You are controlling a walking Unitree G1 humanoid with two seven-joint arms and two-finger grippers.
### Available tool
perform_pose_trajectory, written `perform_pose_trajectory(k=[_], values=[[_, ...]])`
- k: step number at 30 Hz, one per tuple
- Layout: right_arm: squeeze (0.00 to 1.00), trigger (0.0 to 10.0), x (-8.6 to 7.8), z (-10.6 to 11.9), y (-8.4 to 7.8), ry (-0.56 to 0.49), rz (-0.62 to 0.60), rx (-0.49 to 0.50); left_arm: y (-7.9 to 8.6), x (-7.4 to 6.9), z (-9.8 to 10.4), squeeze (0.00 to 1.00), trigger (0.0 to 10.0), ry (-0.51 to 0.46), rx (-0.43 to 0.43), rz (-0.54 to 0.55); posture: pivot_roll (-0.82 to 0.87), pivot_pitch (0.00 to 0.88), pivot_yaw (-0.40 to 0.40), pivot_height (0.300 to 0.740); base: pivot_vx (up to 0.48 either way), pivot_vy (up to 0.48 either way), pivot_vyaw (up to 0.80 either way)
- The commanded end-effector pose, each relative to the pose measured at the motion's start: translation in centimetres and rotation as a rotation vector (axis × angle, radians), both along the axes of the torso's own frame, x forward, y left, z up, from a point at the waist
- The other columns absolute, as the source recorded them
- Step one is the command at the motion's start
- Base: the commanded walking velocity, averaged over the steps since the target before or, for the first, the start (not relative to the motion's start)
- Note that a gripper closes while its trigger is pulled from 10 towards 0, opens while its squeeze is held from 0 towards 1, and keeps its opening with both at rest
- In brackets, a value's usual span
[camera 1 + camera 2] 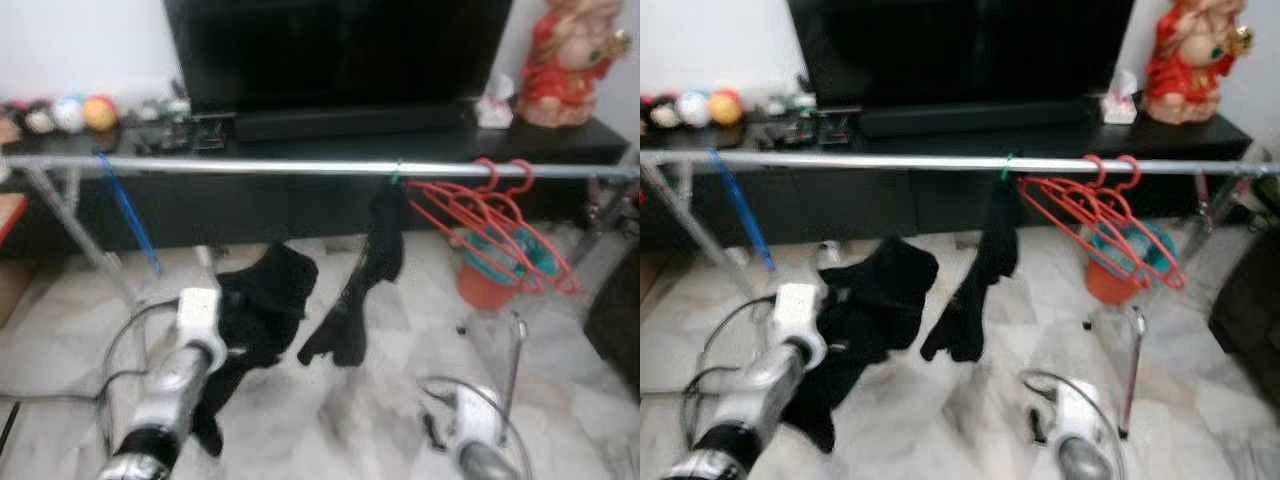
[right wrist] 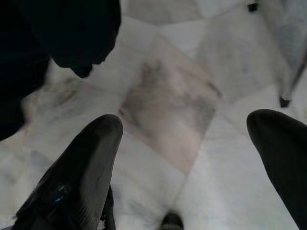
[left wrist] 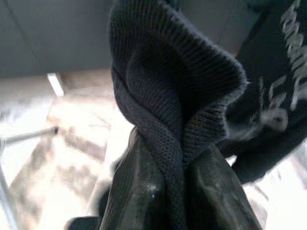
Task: Hang hanger
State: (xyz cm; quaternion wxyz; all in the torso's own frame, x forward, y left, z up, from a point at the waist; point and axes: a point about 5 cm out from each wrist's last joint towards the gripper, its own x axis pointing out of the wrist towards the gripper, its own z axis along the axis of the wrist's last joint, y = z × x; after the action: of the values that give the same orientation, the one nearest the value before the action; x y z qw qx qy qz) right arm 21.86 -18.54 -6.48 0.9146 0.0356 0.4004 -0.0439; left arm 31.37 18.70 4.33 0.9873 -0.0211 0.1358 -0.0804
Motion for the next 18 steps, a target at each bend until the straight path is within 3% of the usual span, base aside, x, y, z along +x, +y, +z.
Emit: perform_pose_trajectory(k=[1,5,12,18], values=[[0.0,10.0,-0.43,-0.23,-0.46,0.026,0.009,-0.025,-0.84,0.52,0.74,0.0,10.0,-0.04,0.008,-0.023,-0.05,0.0,0.052,0.74,0.48,0.0,0.0],[0.0,10.0,-0.09,-0.11,0.04,0.023,0.021,-0.031,-0.99,0.51,0.62,0.0,10.0,-0.035,0.012,-0.009,-0.06,0.0,0.052,0.74,0.48,0.0,0.8],[0.0,10.0,0.44,0.15,0.18,0.02,-0.034,-0.003,-1.33,0.56,0.57,0.0,10.0,-0.04,0.014,-0.005,-0.05,0.0,0.05,0.74,0.0,0.0,0.0],[0.0,10.0,-0.05,-0.12,0.24,0.022,-0.03,-0.009,-1.12,0.62,0.61,0.0,10.0,-0.039,0.037,0.009,-0.06,0.0,0.048,0.74,0.0,0.0,0.0]])
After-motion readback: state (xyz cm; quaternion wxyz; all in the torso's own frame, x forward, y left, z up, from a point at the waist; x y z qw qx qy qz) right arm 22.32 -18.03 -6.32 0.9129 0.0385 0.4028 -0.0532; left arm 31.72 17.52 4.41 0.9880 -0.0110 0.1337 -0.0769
